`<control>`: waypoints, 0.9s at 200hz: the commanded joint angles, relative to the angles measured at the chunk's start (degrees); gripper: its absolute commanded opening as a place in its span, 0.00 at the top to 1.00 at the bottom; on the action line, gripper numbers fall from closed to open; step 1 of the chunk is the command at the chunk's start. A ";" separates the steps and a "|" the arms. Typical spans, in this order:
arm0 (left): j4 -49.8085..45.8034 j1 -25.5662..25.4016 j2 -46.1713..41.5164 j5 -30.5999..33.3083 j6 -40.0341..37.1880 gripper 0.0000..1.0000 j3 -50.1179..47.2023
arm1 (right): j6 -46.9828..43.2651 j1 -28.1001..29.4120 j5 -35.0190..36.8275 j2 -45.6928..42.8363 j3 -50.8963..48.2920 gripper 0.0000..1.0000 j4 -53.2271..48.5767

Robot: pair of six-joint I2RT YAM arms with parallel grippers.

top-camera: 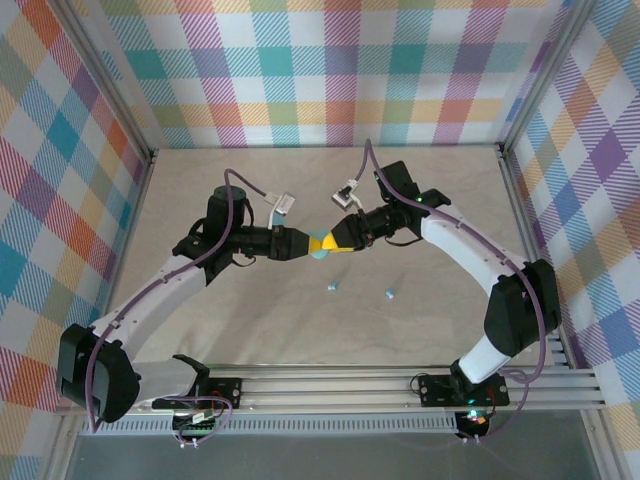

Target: Insert the wireless bluetooth earbuds into the charging case

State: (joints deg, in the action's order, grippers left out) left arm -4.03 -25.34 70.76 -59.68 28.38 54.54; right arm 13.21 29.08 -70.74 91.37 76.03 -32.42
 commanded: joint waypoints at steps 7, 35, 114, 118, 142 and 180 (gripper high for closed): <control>2.90 0.21 0.25 -2.48 1.84 0.67 -0.60 | 0.06 -0.04 -3.41 0.03 1.53 0.93 2.98; 2.90 0.21 0.34 -1.94 3.17 0.87 -0.40 | 0.49 -0.01 -1.94 0.25 1.51 0.90 2.89; 4.05 0.21 -1.55 9.62 15.96 1.00 -2.17 | 9.68 -0.25 22.78 -10.08 -5.48 0.26 14.61; 4.19 0.26 -1.73 10.95 16.85 1.00 -2.45 | 10.54 -0.25 25.02 -11.34 -6.85 0.26 16.18; 6.44 0.12 -2.94 16.86 24.12 1.00 -4.02 | 14.41 1.72 41.90 -18.24 -15.98 0.26 24.18; 6.69 -0.13 -4.02 19.58 29.77 1.00 -2.88 | 7.31 9.59 62.85 -24.58 -22.54 0.24 27.00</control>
State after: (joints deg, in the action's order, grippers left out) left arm 0.51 -25.08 69.04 -43.55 51.64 50.70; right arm 23.00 35.68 -25.12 69.38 57.06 -12.25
